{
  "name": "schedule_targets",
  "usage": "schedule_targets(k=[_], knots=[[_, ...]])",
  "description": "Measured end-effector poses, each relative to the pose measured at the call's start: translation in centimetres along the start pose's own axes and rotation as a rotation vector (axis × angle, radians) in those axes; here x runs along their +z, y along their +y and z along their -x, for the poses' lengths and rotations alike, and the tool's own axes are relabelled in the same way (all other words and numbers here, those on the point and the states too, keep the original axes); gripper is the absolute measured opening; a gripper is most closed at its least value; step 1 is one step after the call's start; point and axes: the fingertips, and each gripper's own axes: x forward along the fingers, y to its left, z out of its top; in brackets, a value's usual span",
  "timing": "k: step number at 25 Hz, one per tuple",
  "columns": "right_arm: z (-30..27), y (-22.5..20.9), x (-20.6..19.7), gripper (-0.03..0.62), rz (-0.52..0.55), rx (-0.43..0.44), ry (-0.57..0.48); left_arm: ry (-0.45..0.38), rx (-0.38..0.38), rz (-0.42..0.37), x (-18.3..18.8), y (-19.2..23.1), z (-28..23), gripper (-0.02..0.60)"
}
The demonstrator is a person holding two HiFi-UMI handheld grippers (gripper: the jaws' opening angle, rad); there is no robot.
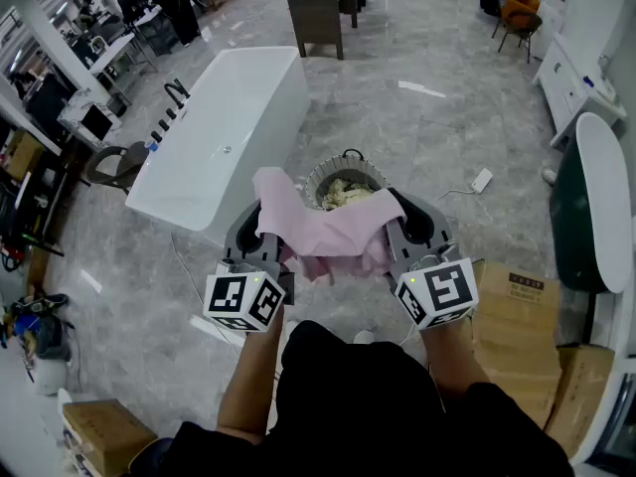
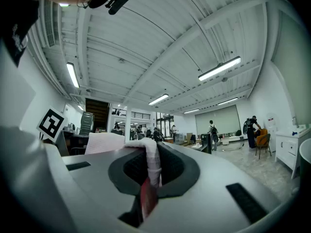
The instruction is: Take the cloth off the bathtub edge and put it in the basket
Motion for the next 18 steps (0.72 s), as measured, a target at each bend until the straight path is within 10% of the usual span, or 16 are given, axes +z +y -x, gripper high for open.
schedule_targets(k=[18], knots=[[-4.2,-2.6,-0.2,0.037,-0.078,0.006,-0.009,-0.037,-0.145,0.055,1.4,-1.6,-5.7,0.034]])
